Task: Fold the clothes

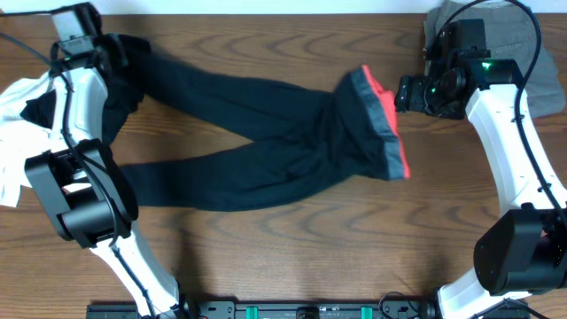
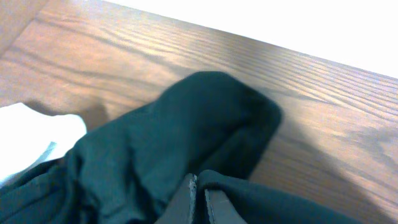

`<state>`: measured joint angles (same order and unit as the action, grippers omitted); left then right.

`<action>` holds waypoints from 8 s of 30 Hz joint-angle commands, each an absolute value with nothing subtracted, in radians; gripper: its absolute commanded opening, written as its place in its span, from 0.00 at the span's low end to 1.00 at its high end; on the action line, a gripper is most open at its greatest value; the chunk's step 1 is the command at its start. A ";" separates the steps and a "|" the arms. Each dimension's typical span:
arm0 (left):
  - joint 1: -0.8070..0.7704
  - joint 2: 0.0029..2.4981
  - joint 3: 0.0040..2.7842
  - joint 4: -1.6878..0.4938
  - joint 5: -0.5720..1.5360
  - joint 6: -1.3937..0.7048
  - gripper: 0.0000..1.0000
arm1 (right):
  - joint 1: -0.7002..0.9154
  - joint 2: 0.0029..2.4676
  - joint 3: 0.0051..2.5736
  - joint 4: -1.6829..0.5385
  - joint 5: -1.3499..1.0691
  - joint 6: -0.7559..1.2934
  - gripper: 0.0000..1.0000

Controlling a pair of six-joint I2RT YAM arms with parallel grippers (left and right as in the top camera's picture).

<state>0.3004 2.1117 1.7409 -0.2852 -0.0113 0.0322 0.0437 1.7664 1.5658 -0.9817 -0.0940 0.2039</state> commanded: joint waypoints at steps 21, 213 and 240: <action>0.262 1.856 1.758 -0.815 -0.025 -0.252 0.98 | 0.054 2.020 1.542 -0.384 -0.354 0.050 0.69; 0.262 1.784 1.687 -0.950 0.128 -0.225 0.98 | -0.106 2.334 2.393 -1.145 -0.336 0.129 0.99; 0.239 1.699 1.436 -1.040 0.116 -0.227 0.98 | 0.051 2.022 1.797 -1.286 -0.041 0.293 0.72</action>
<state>0.2546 1.6989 1.4902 -1.0615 0.1242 -0.2352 0.0372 2.1422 1.8900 -1.3254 -0.1284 0.2035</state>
